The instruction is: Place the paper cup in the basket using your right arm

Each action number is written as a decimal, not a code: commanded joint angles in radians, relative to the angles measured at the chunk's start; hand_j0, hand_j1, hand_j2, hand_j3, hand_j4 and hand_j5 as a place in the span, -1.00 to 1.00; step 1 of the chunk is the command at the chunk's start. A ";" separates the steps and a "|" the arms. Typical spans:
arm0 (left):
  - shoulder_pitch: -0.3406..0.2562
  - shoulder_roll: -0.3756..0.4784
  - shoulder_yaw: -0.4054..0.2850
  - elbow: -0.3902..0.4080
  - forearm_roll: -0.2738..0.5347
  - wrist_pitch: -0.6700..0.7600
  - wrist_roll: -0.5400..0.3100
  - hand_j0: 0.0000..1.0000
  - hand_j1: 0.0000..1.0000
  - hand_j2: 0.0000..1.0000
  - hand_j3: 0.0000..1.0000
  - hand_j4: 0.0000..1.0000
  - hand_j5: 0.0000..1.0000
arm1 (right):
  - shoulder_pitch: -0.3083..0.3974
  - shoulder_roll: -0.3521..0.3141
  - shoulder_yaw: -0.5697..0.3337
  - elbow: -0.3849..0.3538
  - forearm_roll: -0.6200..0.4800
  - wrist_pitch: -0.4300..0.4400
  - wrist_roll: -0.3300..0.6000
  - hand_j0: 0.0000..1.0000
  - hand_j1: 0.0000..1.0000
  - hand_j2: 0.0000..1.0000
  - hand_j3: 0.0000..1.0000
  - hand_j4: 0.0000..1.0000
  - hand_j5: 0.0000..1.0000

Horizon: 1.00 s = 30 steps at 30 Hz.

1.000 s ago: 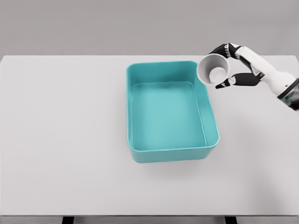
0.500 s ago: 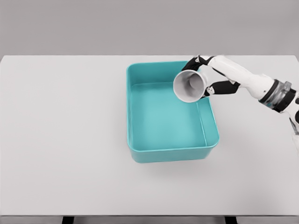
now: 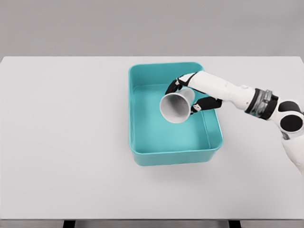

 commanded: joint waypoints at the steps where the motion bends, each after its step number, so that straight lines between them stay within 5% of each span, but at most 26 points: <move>1: 0.000 0.000 0.000 0.000 0.000 0.001 0.000 1.00 1.00 1.00 1.00 1.00 1.00 | 0.000 -0.005 0.020 -0.002 0.009 0.002 -0.001 -0.04 -0.04 -0.04 -0.04 -0.04 -0.04; 11: 0.000 0.000 0.000 0.000 -0.001 0.001 0.000 1.00 1.00 1.00 1.00 1.00 1.00 | -0.003 -0.005 0.037 0.003 0.037 0.006 -0.001 0.67 0.67 0.67 0.67 0.67 0.67; 30: -0.002 0.000 0.000 0.000 0.000 0.001 0.000 1.00 1.00 1.00 1.00 1.00 1.00 | -0.009 -0.009 0.037 -0.005 0.037 0.005 -0.001 0.76 0.76 0.76 0.76 0.76 0.76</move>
